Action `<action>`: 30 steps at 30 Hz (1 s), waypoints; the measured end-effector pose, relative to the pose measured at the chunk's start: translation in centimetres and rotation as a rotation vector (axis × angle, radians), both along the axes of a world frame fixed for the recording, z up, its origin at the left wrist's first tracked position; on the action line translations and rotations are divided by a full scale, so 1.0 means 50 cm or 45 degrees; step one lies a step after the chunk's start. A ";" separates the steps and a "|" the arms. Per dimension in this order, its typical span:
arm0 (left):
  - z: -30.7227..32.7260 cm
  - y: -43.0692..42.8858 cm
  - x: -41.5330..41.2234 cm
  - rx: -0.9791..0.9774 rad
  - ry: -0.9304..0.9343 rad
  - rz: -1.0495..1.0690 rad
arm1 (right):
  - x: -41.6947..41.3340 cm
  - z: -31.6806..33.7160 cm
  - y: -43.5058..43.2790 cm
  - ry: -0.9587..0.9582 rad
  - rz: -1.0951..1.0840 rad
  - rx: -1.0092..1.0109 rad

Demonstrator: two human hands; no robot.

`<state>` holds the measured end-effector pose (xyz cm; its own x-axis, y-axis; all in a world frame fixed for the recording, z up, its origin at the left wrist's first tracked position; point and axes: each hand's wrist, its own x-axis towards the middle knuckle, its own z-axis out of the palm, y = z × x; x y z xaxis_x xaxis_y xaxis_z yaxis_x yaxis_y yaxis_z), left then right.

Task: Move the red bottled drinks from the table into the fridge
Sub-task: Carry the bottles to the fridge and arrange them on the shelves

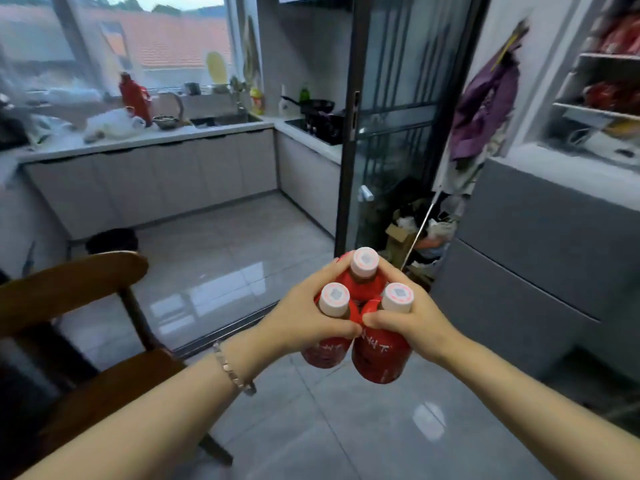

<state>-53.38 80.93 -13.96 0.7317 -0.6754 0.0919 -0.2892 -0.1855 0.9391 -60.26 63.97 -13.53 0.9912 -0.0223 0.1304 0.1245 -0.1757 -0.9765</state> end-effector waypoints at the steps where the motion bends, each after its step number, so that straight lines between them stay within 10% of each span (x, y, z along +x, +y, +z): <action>1: 0.004 -0.064 0.053 -0.001 0.017 -0.105 | 0.026 0.008 -0.055 -0.020 -0.082 -0.010; 12: 0.060 -0.639 0.284 -0.055 -0.022 -0.709 | 0.127 0.063 -0.520 -0.051 -0.713 -0.158; 30: 0.182 -1.467 0.557 -0.205 -0.131 -0.932 | 0.373 0.201 -1.293 -0.144 -0.895 -0.364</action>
<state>-25.52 7.59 -4.87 0.0837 -0.9580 0.2741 -0.3737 0.2248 0.8999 -41.59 -0.69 -3.48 0.7370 -0.5924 0.3254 -0.0136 -0.4943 -0.8692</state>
